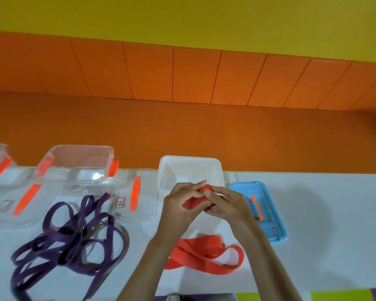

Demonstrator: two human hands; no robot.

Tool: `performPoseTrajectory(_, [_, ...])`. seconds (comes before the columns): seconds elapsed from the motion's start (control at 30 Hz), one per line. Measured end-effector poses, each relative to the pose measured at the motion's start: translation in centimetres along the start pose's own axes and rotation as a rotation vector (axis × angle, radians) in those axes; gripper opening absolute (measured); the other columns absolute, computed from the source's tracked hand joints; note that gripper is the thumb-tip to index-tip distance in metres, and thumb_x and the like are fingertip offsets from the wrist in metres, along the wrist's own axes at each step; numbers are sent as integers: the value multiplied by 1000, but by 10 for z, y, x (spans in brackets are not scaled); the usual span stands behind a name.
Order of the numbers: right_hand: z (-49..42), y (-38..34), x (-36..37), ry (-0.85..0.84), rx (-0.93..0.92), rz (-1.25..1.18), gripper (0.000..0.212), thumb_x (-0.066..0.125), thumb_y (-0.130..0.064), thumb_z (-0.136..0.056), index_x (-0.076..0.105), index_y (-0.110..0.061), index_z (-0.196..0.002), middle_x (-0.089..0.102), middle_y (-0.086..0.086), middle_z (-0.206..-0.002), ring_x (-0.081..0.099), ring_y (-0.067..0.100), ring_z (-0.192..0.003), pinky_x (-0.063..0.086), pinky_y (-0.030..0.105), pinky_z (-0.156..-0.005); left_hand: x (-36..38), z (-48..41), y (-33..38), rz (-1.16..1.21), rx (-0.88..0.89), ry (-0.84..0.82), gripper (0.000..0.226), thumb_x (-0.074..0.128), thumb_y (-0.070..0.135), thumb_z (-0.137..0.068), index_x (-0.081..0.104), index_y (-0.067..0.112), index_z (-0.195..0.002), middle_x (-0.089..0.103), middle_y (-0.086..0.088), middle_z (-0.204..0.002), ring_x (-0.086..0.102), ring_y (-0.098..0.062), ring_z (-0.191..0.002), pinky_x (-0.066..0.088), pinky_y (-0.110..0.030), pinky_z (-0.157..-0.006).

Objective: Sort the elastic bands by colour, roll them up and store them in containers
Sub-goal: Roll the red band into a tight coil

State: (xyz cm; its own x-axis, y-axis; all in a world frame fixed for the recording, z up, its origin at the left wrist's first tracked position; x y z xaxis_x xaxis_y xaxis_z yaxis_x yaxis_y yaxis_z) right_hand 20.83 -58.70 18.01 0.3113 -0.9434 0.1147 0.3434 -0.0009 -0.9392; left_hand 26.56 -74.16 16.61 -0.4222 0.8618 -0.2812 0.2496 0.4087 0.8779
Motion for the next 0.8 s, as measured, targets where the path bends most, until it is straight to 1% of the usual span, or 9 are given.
performPoseTrajectory(0.07, [1,2,-3,-3,-10,-23,42,86,-36,-79,79,-14,-114,80,18,-101,78,31,-100,65,36,-83,-4,2,-8,-23,0,-43,26,90,28,-82,84,29,-107,70,15,-134,62,-15,-129,51,-20,-104])
performPoseTrajectory(0.17, [4,10,-6,-59,5,-60,47,88,-40,-81,77,-13,-118,79,18,-109,77,32,-105,63,42,-92,-6,7,-17,95,-112,-127,32,89,27,-84,82,36,-115,70,16,-128,64,-15,-126,55,-27,-103])
performPoseTrajectory(0.23, [6,14,-4,-99,16,-104,48,86,-41,-85,73,-20,-125,78,18,-114,76,33,-108,61,44,-96,-6,9,-17,134,-140,-143,35,88,28,-86,80,41,-117,72,16,-123,67,-12,-122,57,-26,-99])
performPoseTrajectory(0.3, [8,15,1,-145,21,-106,47,82,-42,-90,66,-29,-132,78,19,-115,76,34,-110,59,44,-99,-10,6,-16,185,-188,-124,37,90,32,-84,76,38,-117,74,13,-119,69,-14,-118,57,-23,-98])
performPoseTrajectory(0.37, [10,11,7,-207,-2,-87,43,76,-44,-95,64,-32,-134,77,19,-116,75,35,-111,59,41,-98,-17,4,-14,313,-240,-61,37,94,29,-79,72,31,-109,76,5,-113,72,-20,-113,57,-22,-95])
performPoseTrajectory(0.43, [11,5,12,-242,-42,-72,40,72,-44,-97,66,-29,-133,77,20,-115,75,37,-110,60,37,-94,-22,3,-13,390,-250,-18,33,94,26,-75,73,25,-101,77,1,-110,74,-23,-110,57,-23,-92])
performPoseTrajectory(0.6, [12,0,19,-253,-63,8,36,74,-41,-96,69,-27,-129,78,20,-107,76,35,-106,61,37,-91,-31,9,-12,379,-234,-46,31,93,35,-73,74,26,-97,77,2,-117,72,-20,-115,58,-27,-97])
performPoseTrajectory(0.7, [14,2,19,-292,-53,16,47,80,-48,-90,68,-28,-131,77,21,-110,75,35,-110,61,41,-93,-37,9,-11,360,-227,-70,32,94,39,-72,74,29,-94,79,2,-109,75,-24,-108,61,-31,-94])
performPoseTrajectory(0.8, [15,2,18,-329,-60,56,54,89,-44,-82,68,-30,-130,78,21,-107,75,35,-108,63,43,-90,-42,10,-11,272,-183,-94,32,95,41,-72,74,31,-94,79,4,-105,75,-22,-106,59,-27,-93])
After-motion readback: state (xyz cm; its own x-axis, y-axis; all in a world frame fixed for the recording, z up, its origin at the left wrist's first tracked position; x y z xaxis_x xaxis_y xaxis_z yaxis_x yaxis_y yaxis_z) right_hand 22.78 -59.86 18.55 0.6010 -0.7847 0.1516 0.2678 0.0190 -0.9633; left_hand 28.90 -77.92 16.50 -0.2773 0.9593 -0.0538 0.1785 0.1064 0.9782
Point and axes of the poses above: each hand's wrist, its own z-axis away from the middle knuckle, its own x-axis out of the palm, y = z × x, the point moved 3 cm from there along -z, towards the middle knuckle
